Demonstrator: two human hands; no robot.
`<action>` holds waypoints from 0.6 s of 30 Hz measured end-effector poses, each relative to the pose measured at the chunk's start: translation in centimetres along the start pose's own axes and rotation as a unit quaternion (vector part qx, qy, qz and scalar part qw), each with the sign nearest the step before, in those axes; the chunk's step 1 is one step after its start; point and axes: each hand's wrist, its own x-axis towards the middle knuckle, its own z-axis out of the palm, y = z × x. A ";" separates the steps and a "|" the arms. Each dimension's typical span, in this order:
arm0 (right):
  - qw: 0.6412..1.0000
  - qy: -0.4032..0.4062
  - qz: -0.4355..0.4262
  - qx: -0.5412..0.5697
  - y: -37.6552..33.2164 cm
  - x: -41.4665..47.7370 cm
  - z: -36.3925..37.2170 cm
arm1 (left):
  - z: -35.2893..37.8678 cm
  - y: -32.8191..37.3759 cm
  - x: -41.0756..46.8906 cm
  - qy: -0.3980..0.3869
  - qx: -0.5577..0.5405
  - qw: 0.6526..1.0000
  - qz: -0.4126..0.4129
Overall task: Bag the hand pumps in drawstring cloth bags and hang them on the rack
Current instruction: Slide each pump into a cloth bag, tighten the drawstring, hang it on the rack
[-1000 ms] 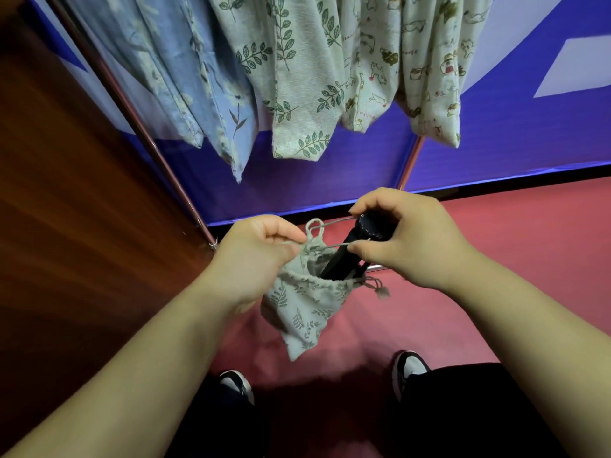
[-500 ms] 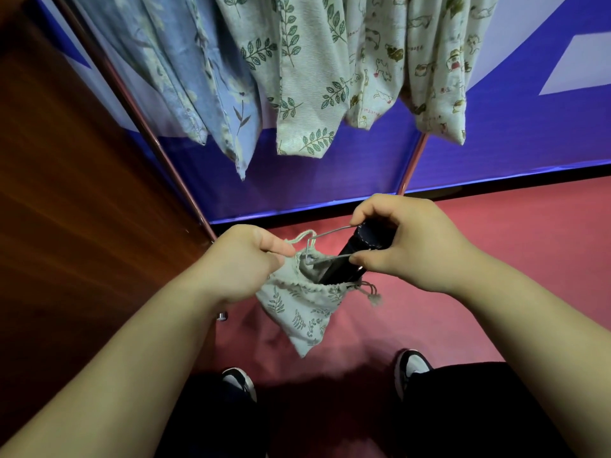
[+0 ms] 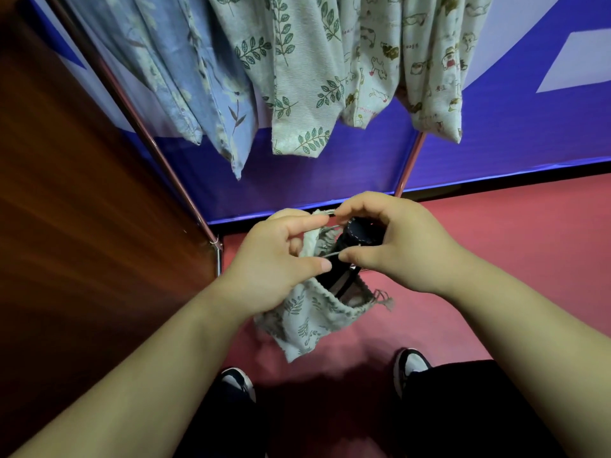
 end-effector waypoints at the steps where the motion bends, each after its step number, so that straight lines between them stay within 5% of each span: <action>1: 1.000 0.002 0.001 0.023 0.0 0.0 0.0 | 0.3 0.2 0.0 0.002 0.000 1.000 0.010; 5: 0.993 0.022 -0.007 0.118 -0.2 -0.1 -0.1 | 0.8 -0.1 0.3 0.024 -0.014 0.999 0.030; 18: 0.980 0.087 -0.043 0.172 -2.0 -0.1 0.0 | 1.6 0.0 0.4 0.032 0.012 0.996 0.079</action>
